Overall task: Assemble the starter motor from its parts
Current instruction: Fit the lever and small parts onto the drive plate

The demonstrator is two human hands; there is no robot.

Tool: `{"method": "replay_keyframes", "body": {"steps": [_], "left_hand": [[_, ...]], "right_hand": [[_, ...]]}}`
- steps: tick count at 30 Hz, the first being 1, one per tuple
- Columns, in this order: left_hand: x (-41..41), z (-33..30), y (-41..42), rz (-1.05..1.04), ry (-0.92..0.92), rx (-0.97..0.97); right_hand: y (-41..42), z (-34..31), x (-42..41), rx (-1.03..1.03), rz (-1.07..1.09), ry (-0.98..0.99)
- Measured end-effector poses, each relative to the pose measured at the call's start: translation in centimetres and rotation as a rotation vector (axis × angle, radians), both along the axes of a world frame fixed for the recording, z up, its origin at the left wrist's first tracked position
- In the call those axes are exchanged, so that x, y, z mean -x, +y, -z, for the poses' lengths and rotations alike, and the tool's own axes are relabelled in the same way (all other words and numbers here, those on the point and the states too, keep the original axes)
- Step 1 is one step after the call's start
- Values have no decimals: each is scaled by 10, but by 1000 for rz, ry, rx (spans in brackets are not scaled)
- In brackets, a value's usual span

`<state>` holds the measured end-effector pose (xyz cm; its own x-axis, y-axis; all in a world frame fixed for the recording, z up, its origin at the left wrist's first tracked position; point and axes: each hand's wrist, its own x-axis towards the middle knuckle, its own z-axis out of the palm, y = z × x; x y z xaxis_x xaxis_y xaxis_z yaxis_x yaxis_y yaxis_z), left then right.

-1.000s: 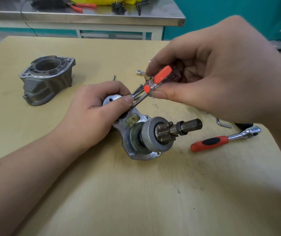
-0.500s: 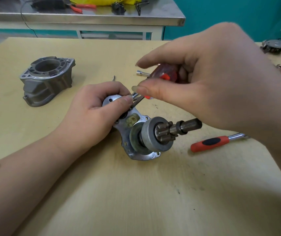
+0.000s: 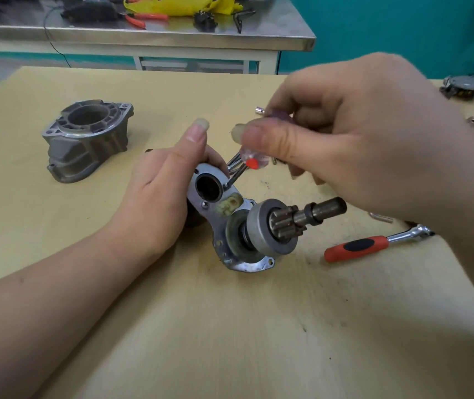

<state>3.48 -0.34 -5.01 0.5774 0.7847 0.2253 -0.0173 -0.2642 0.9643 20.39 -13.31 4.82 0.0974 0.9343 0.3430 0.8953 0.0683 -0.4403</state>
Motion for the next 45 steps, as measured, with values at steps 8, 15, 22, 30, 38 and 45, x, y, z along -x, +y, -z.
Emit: {"method": "replay_keyframes", "body": {"steps": [8,15,22,30,38,45], "left_hand": [[0,3,2,-19,-24,30],[0,-1,-3,-76,15,-10],[0,-1,-3,-103,46,-3],[0,1,-3,-128,73,-33],[1,3,0,-168,74,-41],[0,2,0,-170,82,-46]], "right_hand": [[1,10,5,-67,-15,314],[4,5,-1,129,58,163],[2,5,2,34,82,215],[3,12,0,-12,79,284],[3,11,0,35,29,200],[4,11,2,-38,75,111]]}}
